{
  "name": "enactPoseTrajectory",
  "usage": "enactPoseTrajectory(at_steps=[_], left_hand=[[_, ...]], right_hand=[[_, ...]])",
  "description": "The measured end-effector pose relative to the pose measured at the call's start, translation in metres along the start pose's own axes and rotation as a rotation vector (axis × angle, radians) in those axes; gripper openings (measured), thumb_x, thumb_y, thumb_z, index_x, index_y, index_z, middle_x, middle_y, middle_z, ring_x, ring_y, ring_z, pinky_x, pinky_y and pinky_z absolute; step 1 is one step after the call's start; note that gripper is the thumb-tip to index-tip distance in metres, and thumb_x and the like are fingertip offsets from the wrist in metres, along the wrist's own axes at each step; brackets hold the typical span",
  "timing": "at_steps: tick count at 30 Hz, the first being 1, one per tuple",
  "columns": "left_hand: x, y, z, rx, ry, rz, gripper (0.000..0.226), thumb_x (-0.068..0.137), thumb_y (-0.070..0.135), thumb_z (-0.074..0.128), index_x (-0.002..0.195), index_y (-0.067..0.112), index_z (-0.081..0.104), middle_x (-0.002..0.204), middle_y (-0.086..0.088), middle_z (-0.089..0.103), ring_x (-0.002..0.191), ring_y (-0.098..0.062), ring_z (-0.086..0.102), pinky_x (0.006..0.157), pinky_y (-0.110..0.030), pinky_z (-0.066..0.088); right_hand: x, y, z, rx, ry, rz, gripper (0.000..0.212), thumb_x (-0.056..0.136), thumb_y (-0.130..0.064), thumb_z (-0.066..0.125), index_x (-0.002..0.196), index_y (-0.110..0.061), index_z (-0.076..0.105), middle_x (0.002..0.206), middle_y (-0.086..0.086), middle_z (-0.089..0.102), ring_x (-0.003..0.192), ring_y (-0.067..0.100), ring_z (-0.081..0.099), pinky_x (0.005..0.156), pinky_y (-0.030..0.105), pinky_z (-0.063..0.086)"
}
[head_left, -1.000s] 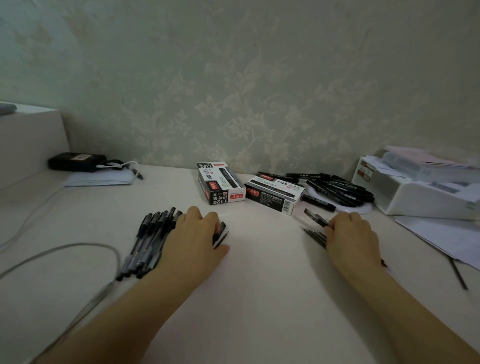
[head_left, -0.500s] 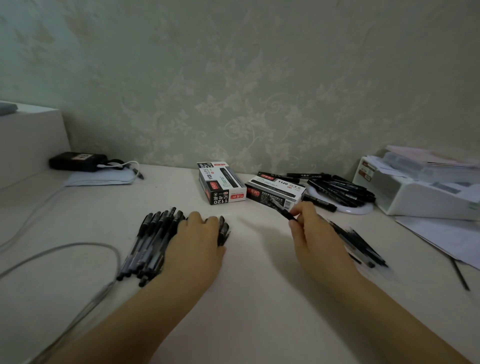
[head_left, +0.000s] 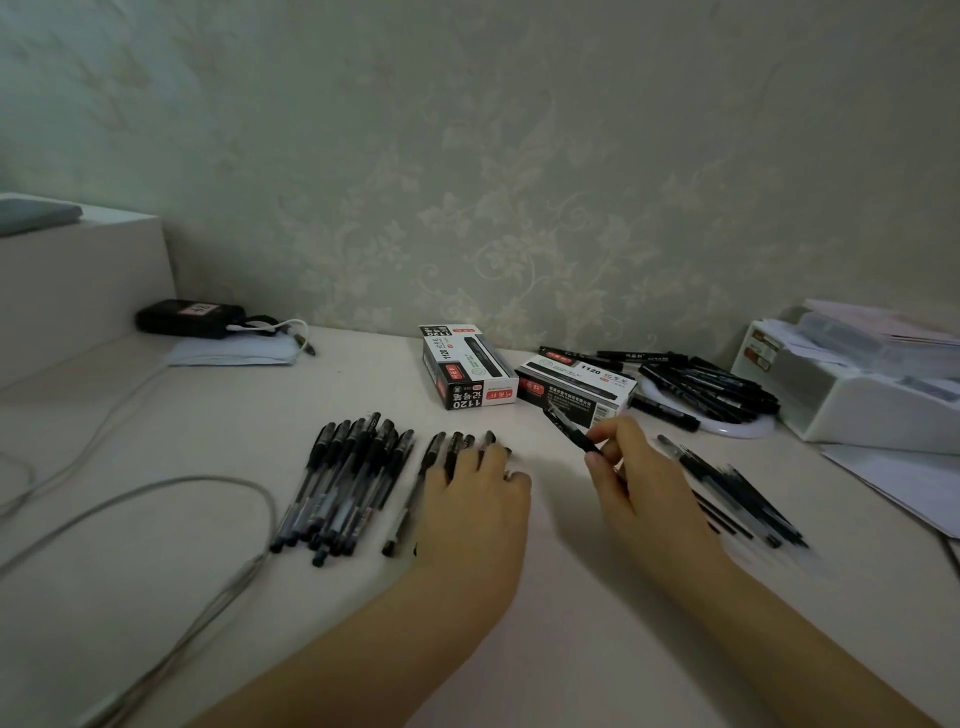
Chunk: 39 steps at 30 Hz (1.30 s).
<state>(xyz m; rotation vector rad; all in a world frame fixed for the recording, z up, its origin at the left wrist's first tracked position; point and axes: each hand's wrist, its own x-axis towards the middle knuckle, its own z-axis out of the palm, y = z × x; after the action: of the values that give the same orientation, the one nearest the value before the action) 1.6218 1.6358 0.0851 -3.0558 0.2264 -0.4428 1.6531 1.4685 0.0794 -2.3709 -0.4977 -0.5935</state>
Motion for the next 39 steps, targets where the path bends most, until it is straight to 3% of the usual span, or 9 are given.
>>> enactPoseTrajectory(at_steps=[6,10,13,17,21,24,30,35,39], left_hand=[[0.003,-0.016,0.002,0.023,0.020,-0.064,0.042,0.089,0.008,0.050,0.129,0.020,0.049,0.139,-0.007,0.035,0.126,-0.029,0.034,0.098,-0.042,0.033],[0.008,-0.022,0.004,-0.079,0.104,-0.056,0.037,0.091,0.014,0.050,0.128,0.022,0.049,0.131,-0.003,0.039,0.120,-0.024,0.038,0.094,-0.035,0.035],[0.013,-0.018,0.002,-0.636,0.272,-0.093,0.028,0.097,0.033,0.051,0.122,0.021,0.056,0.117,0.005,0.055,0.104,-0.010,0.053,0.087,-0.022,0.044],[0.014,-0.006,-0.002,-1.509,0.108,-0.181,0.016,0.096,0.026,0.055,0.105,0.020,0.068,0.095,0.002,0.072,0.093,-0.008,0.067,0.085,-0.024,0.053],[0.009,0.002,-0.010,-2.075,0.027,-0.208,0.025,0.098,0.023,0.048,0.102,0.009,0.068,0.099,-0.008,0.071,0.098,-0.018,0.067,0.090,-0.030,0.053],[0.006,0.010,-0.018,-2.339,0.050,-0.298,0.024,0.097,0.028,0.044,0.092,0.010,0.059,0.079,-0.005,0.062,0.088,-0.016,0.063,0.090,-0.028,0.051],[0.007,0.014,-0.023,-2.388,0.130,-0.445,0.028,0.103,0.034,0.036,0.080,0.018,0.042,0.060,0.004,0.033,0.054,-0.005,0.045,0.077,-0.021,0.042],[0.011,0.004,-0.018,-2.357,0.210,-0.546,0.029,0.101,0.040,0.040,0.079,0.024,0.047,0.054,0.006,0.033,0.047,-0.005,0.041,0.054,-0.022,0.037],[0.013,-0.004,-0.015,-2.257,0.175,-0.486,0.029,0.100,0.044,0.040,0.080,0.024,0.051,0.060,0.004,0.046,0.056,-0.008,0.051,0.061,-0.025,0.041]], right_hand=[[-0.001,0.001,-0.002,0.040,-0.004,0.043,0.009,0.100,-0.021,0.052,0.103,-0.028,0.050,0.072,-0.011,0.057,0.065,-0.001,0.055,0.058,0.015,0.044],[-0.001,-0.003,-0.003,0.106,-0.033,0.080,0.005,0.098,-0.021,0.055,0.102,-0.023,0.056,0.078,-0.007,0.062,0.067,0.006,0.057,0.061,0.020,0.047],[-0.001,-0.011,-0.005,0.155,-0.046,0.050,0.005,0.098,-0.021,0.056,0.101,-0.024,0.057,0.079,-0.006,0.065,0.070,0.007,0.059,0.062,0.016,0.046],[-0.007,-0.023,-0.006,0.254,-0.162,-0.009,0.008,0.100,-0.023,0.054,0.103,-0.029,0.057,0.081,-0.009,0.065,0.073,0.010,0.062,0.066,0.026,0.051],[-0.008,-0.033,-0.002,0.355,-0.191,-0.018,0.014,0.103,-0.023,0.046,0.101,-0.032,0.058,0.073,-0.011,0.061,0.060,0.001,0.051,0.056,0.019,0.041],[-0.010,-0.044,0.005,0.364,-0.197,-0.035,0.018,0.104,-0.023,0.043,0.103,-0.034,0.057,0.071,-0.024,0.061,0.061,-0.001,0.055,0.059,0.013,0.042],[-0.014,-0.056,0.020,0.248,-0.199,-0.071,0.018,0.106,-0.031,0.036,0.113,-0.030,0.053,0.069,-0.009,0.060,0.058,0.008,0.055,0.055,0.026,0.041],[-0.018,-0.057,0.026,0.069,-0.292,-0.125,0.026,0.106,-0.037,0.028,0.131,-0.037,0.036,0.074,-0.003,0.062,0.057,0.011,0.054,0.056,0.031,0.044],[-0.017,-0.055,0.024,0.046,-0.283,-0.121,0.026,0.106,-0.036,0.028,0.127,-0.030,0.042,0.072,-0.005,0.057,0.056,0.011,0.050,0.053,0.029,0.039]])
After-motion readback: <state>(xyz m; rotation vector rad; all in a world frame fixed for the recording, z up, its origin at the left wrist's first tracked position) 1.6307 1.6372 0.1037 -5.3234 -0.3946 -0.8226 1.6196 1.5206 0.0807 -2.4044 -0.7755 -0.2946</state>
